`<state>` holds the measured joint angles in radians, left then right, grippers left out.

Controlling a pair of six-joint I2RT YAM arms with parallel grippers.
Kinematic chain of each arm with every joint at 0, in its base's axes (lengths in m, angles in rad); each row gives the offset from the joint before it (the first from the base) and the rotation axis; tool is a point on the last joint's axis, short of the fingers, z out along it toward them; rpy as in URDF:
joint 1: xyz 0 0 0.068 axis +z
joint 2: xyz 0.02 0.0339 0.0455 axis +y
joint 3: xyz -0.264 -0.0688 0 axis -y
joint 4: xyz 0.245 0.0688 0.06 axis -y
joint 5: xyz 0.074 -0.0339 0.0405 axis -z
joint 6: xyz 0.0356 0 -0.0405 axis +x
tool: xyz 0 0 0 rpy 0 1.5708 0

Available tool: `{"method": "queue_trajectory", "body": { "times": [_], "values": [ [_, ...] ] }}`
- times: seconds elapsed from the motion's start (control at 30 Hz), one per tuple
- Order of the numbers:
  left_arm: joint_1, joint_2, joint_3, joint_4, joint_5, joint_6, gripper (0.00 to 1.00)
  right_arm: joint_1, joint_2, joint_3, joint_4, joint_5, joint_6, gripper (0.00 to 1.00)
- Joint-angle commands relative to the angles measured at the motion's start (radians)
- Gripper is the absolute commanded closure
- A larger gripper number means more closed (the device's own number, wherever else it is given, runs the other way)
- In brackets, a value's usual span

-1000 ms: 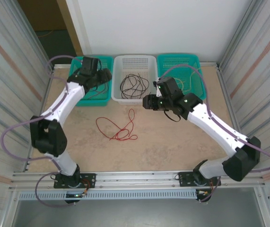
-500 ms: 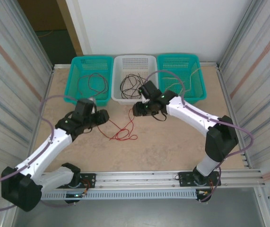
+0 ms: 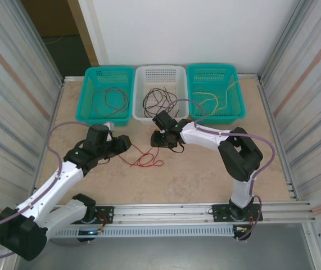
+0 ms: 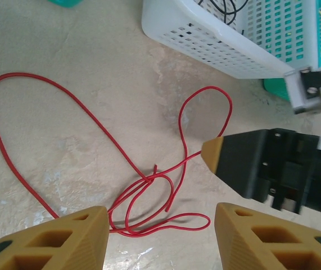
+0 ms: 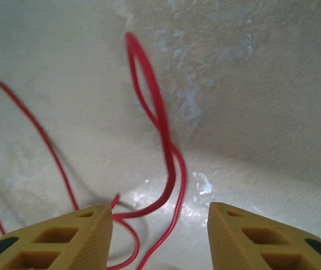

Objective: Untangle the cables

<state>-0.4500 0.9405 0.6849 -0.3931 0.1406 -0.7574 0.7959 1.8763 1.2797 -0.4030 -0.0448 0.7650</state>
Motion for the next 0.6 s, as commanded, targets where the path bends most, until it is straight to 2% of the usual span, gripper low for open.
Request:
{"method": "queue_trajectory", "body": {
  "times": [0.0,0.1,0.23,0.3,0.4,0.57],
  "values": [
    [0.003,-0.038,-0.011,0.022,0.025,-0.001,0.46,-0.010,0.032,0.035,0.045,0.040,0.038,0.58],
    [0.003,-0.048,-0.015,0.027,0.030,0.008,0.45,-0.008,0.053,0.059,0.049,0.032,0.016,0.67],
    [0.003,-0.036,-0.006,0.045,0.048,0.023,0.43,-0.005,0.042,0.060,0.063,0.010,-0.025,0.93],
    [0.002,-0.027,-0.001,0.049,0.053,0.032,0.42,0.005,0.002,0.053,0.057,0.009,-0.049,1.00],
    [-0.002,-0.022,-0.001,0.080,0.083,0.049,0.38,0.037,-0.115,0.029,0.051,0.023,-0.111,1.00],
    [-0.059,-0.026,0.002,0.223,0.148,0.110,0.25,0.074,-0.298,0.046,-0.008,0.025,-0.203,1.00]
  ]
}}
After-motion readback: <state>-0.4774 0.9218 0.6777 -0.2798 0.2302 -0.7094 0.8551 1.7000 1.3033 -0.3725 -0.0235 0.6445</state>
